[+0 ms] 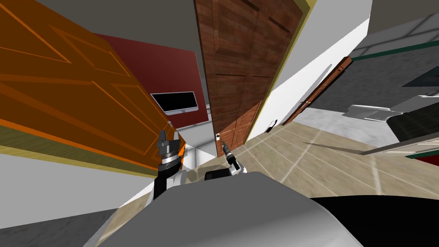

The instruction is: Push the door open

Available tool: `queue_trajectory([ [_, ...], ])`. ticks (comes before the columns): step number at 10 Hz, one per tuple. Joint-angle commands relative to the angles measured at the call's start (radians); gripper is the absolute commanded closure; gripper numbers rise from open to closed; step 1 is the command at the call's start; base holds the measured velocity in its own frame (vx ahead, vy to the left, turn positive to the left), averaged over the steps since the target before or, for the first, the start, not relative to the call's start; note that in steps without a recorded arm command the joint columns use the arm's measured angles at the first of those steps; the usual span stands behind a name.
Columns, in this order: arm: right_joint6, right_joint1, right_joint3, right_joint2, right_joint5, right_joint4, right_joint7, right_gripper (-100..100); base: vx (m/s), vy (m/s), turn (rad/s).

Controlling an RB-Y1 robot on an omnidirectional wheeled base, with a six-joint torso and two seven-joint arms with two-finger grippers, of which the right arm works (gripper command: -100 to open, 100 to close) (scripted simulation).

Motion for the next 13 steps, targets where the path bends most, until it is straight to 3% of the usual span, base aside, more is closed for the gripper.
queue_trajectory([
  [1, -0.002, -0.001, -0.003, -0.030, -0.002, 0.004, 0.000, -100, 0.081, 0.011, 0.025],
  [3, -0.005, -0.003, -0.006, -0.054, -0.004, 0.009, 0.000, -100, 0.165, 0.071, 0.024],
  [5, -0.008, -0.006, -0.011, -0.061, -0.007, 0.015, 0.000, -100, 0.198, 0.055, 0.025],
  [7, -0.012, -0.008, -0.015, -0.048, -0.010, 0.021, 0.000, -100, 0.206, 0.053, 0.026],
  [9, -0.015, -0.010, -0.019, -0.010, -0.012, 0.027, 0.000, -100, 0.170, 0.052, 0.027],
  [10, -0.010, -0.008, -0.017, -0.021, -0.011, 0.020, 0.000, -100, 0.074, 0.026, -0.010],
  [11, -0.010, -0.008, -0.017, -0.021, -0.011, 0.020, 0.000, 100, -0.017, -0.004, 0.006],
  [13, -0.010, -0.008, -0.017, -0.021, -0.011, 0.020, 0.000, 100, -0.022, -0.009, 0.007],
])
